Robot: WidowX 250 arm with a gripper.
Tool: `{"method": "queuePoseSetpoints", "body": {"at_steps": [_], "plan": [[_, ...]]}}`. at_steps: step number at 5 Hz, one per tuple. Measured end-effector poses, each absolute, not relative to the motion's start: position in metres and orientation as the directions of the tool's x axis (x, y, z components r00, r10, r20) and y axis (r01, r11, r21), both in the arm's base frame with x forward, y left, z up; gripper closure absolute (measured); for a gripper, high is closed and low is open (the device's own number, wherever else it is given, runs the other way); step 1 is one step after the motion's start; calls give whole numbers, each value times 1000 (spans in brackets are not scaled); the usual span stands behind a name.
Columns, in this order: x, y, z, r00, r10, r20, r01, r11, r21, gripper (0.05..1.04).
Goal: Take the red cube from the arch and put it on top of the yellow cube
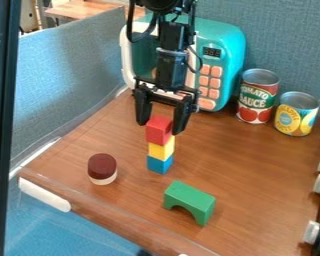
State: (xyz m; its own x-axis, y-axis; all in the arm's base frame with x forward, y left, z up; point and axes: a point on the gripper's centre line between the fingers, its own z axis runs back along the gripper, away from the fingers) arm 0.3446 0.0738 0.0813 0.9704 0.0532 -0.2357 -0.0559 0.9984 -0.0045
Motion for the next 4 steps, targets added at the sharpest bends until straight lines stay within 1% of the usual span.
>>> {"method": "queuePoseSetpoints", "body": {"at_steps": [1,2,3,4], "plan": [[347,70,88,971,41,-237,-43,999,-5,82],[346,66,120,981,33,-192,-32,999,8,83],[335,62,154,990,19,-140,-11,998,55,83],[325,55,151,987,-11,-163,22,997,68,83]]}}
